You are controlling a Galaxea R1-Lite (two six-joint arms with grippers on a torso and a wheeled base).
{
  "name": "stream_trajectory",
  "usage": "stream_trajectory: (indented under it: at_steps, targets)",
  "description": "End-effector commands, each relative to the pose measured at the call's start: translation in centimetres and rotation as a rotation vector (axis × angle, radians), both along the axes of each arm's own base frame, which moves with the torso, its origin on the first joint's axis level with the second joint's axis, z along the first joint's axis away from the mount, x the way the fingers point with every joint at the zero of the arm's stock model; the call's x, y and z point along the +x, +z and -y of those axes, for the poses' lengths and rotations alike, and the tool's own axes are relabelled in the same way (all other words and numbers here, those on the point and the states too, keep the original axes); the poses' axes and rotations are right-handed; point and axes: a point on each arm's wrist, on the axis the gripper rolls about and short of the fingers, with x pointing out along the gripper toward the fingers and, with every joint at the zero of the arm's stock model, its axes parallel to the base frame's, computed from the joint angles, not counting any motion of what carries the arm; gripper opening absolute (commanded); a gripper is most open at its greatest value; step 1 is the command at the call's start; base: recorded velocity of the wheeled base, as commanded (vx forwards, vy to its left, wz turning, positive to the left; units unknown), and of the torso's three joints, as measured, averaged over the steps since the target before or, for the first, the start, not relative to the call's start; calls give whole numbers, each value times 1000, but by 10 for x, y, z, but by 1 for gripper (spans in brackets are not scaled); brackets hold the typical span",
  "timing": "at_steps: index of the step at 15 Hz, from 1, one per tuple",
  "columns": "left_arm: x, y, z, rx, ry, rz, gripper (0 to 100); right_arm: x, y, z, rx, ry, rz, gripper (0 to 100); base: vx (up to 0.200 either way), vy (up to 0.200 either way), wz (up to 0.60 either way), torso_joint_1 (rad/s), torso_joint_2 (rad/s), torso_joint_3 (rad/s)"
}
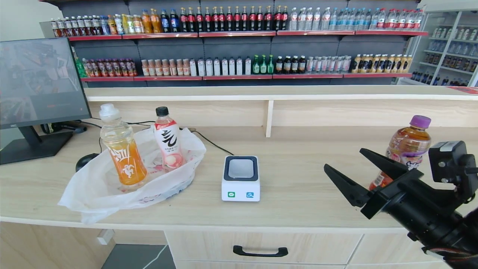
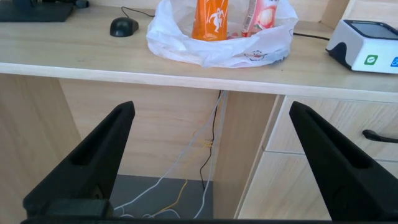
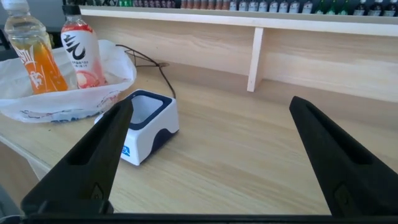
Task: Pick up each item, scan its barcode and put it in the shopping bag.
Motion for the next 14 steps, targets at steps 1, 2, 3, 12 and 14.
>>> stream_trajectory:
  at_steps: [1,2,3,12,14]
  targets:
    - [0,0,0,0,0,0,100,-2,0,1,0,2,0,100,0,0,0,0,0,0]
    - [0,0,0,0,0,-1,100,-2,0,1,-1,2,-1,100,-200,0,0,2,-2,2]
    - [0,0,0,0,0,0,100,-2,-1,1,-2,0,-3,100,-200,0,0,2,-2,2]
    - [0,0,0,0,0,0,100,-1,-10,10,-23,-43,-42,100,-22,-44,0,3,1,0]
    - [0,0,0,0,0,-1,100,-3,-11,12,-27,-46,-48,100,0,-200,0,-7,5,0]
